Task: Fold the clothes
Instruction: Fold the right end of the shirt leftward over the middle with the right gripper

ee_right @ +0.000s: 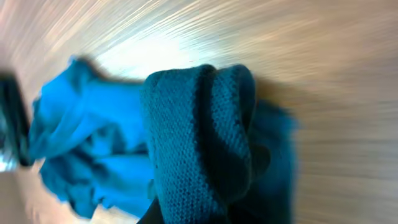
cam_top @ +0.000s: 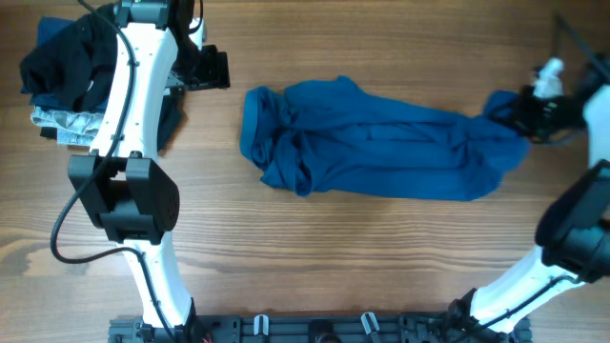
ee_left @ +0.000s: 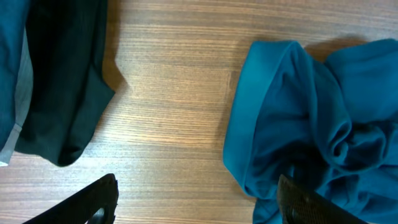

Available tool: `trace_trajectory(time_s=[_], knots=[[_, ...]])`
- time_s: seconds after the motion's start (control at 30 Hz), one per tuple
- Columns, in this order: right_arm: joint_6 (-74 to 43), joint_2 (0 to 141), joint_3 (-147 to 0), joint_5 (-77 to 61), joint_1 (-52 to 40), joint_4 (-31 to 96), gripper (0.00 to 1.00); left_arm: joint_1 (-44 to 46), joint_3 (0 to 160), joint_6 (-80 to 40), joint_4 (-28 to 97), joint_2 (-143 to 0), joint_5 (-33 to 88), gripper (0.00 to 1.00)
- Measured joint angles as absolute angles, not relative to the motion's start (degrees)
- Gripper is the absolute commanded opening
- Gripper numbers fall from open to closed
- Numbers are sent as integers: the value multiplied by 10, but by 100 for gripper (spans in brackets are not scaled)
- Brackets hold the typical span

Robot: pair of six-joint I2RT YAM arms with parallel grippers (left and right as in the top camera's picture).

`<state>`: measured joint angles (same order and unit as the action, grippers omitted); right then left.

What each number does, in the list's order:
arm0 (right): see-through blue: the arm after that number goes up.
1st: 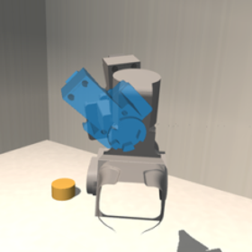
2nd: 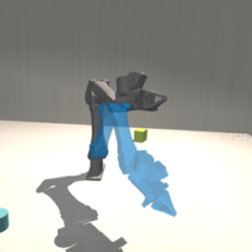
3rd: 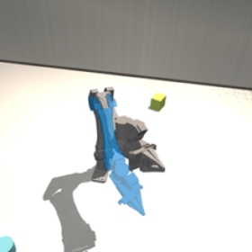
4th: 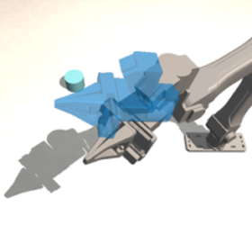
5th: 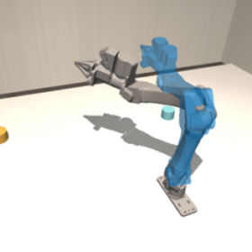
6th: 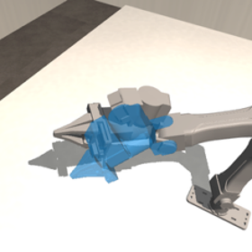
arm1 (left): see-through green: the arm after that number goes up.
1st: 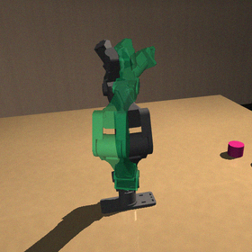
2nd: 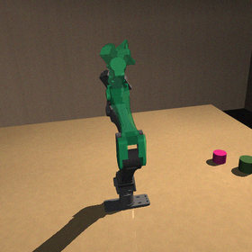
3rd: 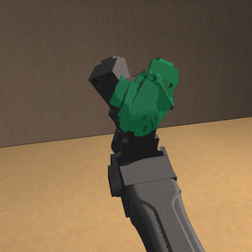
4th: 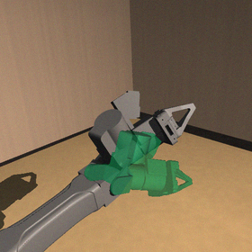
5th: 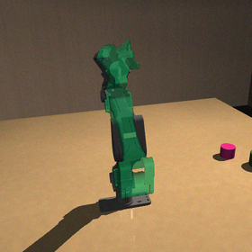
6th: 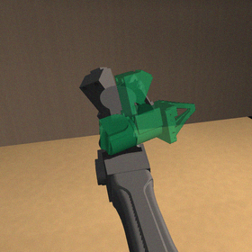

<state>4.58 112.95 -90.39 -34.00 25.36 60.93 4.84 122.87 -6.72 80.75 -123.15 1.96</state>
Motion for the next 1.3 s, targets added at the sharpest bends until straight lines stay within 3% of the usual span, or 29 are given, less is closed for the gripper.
trace_trajectory(time_s=[0.37, 0.43, 0.47, 0.5, 0.57, 0.97, 1.3], knots=[[-22, 1129, -904, -325, 1, 565, 9, 48, 1229, -67, 795, -1232, 20, 82], [-37, 1129, -904, -312, -33, 551, 29, 48, 1229, -67, 794, -1232, 20, 82], [-43, 1129, -904, -308, -48, 545, 54, 48, 1229, -67, 793, -1232, 20, 82], [-50, 1129, -904, -303, -62, 539, 66, 48, 1229, -67, 793, -1232, 20, 82], [-56, 1129, -904, -301, -80, 530, 73, 48, 1229, -67, 792, -1232, 20, 82], [-53, 1129, -904, -329, -112, 518, 79, 48, 1229, -67, 785, -1232, 20, 79], [-51, 1129, -1003, -65, -64, 649, 86, 48, 1183, -62, 775, -1249, 125, 85]])
